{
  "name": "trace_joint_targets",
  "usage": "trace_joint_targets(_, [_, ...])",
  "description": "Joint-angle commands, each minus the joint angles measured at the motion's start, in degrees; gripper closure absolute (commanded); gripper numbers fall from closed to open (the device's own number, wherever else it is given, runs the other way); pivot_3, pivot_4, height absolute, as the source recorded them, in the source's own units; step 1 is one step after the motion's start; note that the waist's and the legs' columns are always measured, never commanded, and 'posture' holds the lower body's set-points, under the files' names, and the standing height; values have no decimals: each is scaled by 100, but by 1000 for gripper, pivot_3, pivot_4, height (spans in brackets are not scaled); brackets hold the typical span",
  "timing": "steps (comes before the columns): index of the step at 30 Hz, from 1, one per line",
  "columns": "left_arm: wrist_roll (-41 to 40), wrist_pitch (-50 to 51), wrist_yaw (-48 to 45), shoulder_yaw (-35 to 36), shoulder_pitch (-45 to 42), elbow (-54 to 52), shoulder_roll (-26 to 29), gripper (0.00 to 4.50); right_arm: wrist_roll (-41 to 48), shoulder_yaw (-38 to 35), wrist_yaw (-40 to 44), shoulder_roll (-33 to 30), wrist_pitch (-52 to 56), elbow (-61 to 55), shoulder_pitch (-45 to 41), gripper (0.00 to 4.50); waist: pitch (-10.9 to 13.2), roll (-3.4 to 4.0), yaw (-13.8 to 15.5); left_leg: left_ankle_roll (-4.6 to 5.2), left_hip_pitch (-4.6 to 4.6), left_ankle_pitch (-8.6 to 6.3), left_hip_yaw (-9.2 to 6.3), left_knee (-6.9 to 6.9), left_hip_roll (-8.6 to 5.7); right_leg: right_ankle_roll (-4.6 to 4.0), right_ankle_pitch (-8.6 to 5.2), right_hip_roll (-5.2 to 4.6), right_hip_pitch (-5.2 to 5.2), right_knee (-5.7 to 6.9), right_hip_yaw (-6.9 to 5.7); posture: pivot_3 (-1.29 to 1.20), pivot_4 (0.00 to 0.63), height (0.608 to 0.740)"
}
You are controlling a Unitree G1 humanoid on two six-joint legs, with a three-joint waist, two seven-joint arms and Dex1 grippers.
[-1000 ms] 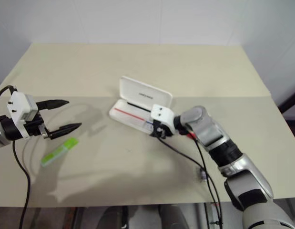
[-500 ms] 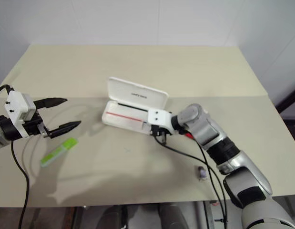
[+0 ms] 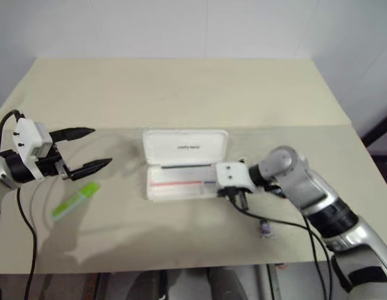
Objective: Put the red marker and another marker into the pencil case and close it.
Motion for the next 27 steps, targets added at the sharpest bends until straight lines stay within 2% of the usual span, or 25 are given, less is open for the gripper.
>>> trace_joint_targets(1, [-173, 104, 23, 106, 111, -357, -12, 0, 96, -152, 47, -125, 91, -461, 200, 4470, 0, -1, 10, 0, 0, 0, -1, 2, 0, 0, 0, 0, 1, 1, -1, 0, 150, 740])
trace_joint_targets(18, [-341, 471, 195, 179, 357, -829, -27, 0, -230, 104, -205, 326, 703, -658, 168, 4470, -6, -12, -77, -1, 13, 4, -5, 6, 1, -4, 0, 3, 8, 9, -1, 0, 150, 740])
trace_joint_targets(21, [-335, 457, 221, 102, 286, -824, -59, 0, -251, 64, -330, 434, 826, -671, 142, 3758, -6, -12, -124, -1, 13, 5, -6, 7, 0, -4, 1, 2, 10, 10, -1, 0, 150, 740])
trace_joint_targets(24, [-325, 442, 225, 58, 234, -810, -70, 0, -207, -43, -495, 557, 885, -637, 54, 2775, -6, -12, -119, -2, 11, 5, -6, 5, 0, -4, 0, 2, 8, 8, -1, 0, 150, 740])
trace_joint_targets(27, [-309, 433, 209, 46, 188, -777, -71, 0, 12, -206, -412, 517, 995, -662, -43, 2775, -6, -12, -113, -3, 7, 5, -6, 1, -1, -4, 0, 0, 7, 1, -1, 0, 150, 740])
